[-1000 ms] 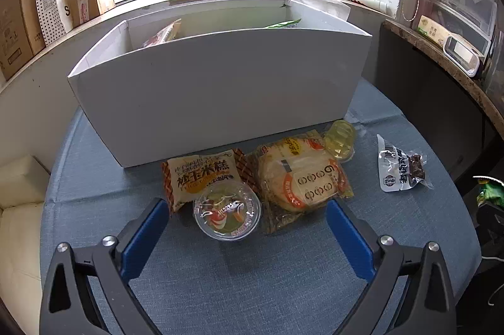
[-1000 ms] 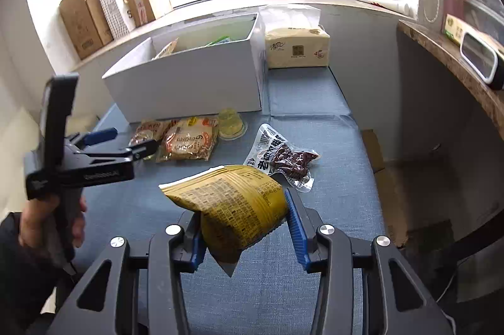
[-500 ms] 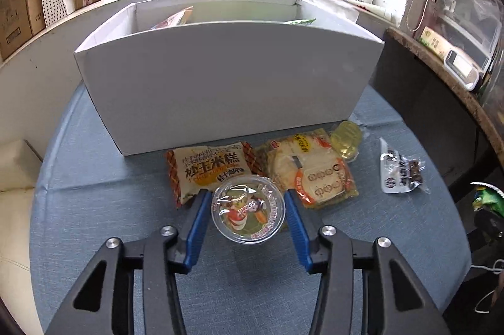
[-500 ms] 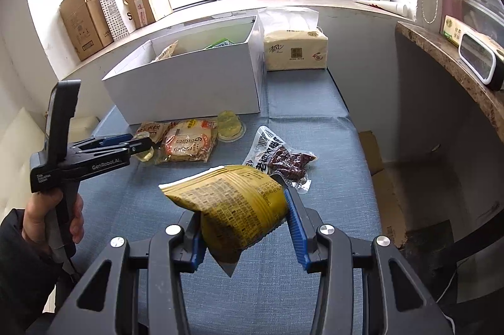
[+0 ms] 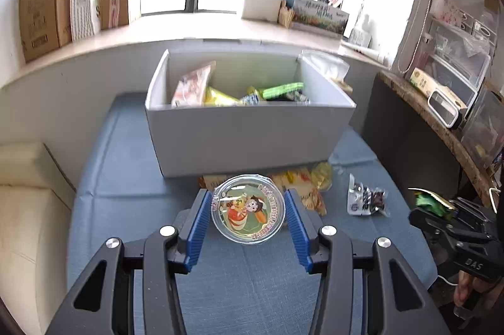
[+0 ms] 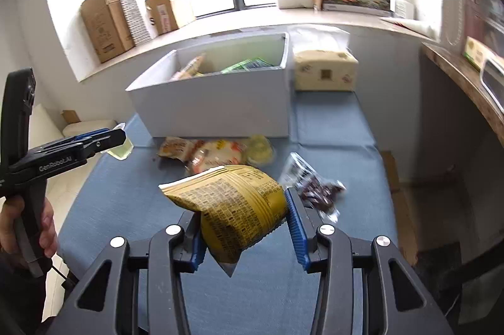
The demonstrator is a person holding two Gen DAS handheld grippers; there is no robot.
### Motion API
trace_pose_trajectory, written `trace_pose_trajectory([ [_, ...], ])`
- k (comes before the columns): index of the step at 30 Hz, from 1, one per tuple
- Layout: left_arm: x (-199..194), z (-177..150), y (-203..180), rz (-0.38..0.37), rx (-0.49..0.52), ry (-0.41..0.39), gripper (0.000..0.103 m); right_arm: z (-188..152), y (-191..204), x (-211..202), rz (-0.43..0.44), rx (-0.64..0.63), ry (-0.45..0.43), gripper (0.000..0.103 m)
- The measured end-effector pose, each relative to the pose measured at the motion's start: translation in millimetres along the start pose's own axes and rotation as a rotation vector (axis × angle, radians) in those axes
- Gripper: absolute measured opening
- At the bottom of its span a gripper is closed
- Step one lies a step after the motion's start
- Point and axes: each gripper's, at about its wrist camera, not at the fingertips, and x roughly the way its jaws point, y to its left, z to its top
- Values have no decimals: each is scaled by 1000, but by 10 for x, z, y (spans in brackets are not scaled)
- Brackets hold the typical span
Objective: Organize snacks
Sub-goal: 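Grasp the clear jelly cup with left tool while right tool holds the yellow bag, then drop the yellow bag into the box with right tool while left tool drops the jelly cup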
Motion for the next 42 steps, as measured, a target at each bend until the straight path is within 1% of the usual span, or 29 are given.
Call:
trace_pose_trajectory([
  [3, -155, 157, 14, -5, 7, -54, 52, 197, 150, 12, 17, -59, -36, 48],
  [5, -192, 283, 43, 2, 6, -71, 52, 351, 244, 32, 33, -88, -62, 48],
  [7, -199, 431, 71, -12, -3, -86, 52, 518, 323, 61, 48, -106, -87, 48],
  [10, -166, 681, 82, -1, 8, -119, 52, 790, 455, 129, 60, -153, -116, 48],
  [12, -108, 857, 97, -3, 7, -125, 52, 979, 528, 181, 54, -187, -135, 48],
  [14, -27, 1032, 105, -9, 9, -128, 52, 1167, 545, 243, 56, -195, -148, 48],
  [15, 21, 1120, 103, -3, 10, -126, 52, 1265, 532, 280, 69, -190, -154, 48],
  [17, 150, 1278, 100, 3, 15, -119, 52, 1454, 485, 387, 65, -171, -158, 48],
  [20, 423, 1465, 134, -8, -1, -74, 52, 1699, 390, 652, 43, -145, -129, 48],
  [21, 513, 1509, 130, 12, 14, -68, 52, 1760, 362, 748, 46, -143, -118, 48],
  [22, 602, 1537, 123, 22, 23, -61, 53, 1809, 332, 850, 47, -140, -106, 48],
  [23, 694, 1557, 132, 15, 27, -47, 53, 1851, 300, 961, 44, -131, -85, 48],
  [25, 891, 1555, 165, -17, 20, 9, 54, 1892, 243, 1169, 41, -119, -45, 48],
  [26, 963, 1540, 181, -8, 14, 19, 59, 1902, 214, 1259, 33, -114, -30, 49],
  [27, 1020, 1519, 188, -1, 19, 32, 73, 1904, 190, 1348, 28, -110, -8, 50],
  [28, 1050, 1483, 198, 5, 21, 34, 91, 1900, 156, 1433, 35, -101, 19, 53],
  [29, 1071, 1466, 209, 15, 21, 31, 99, 1895, 124, 1498, 40, -89, 38, 72],
  [30, 1076, 1450, 221, 16, 22, 24, 103, 1885, 101, 1538, 35, -84, 47, 86],
  [31, 1080, 1435, 233, 9, 25, 21, 103, 1869, 75, 1559, 23, -80, 47, 103],
  [33, 1086, 1412, 250, 18, 29, 25, 103, 1837, 31, 1547, 16, -72, 33, 103],
  [35, 1077, 1397, 270, 18, 29, 21, 103, 1816, 11, 1481, 1, -78, -1, 103],
  [37, 1052, 1393, 284, 35, 28, 14, 103, 1822, -2, 1434, 0, -79, -8, 103],
  [42, 908, 1380, 268, 28, 24, -4, 103, 1839, 4, 1273, -8, -90, -43, 103],
])
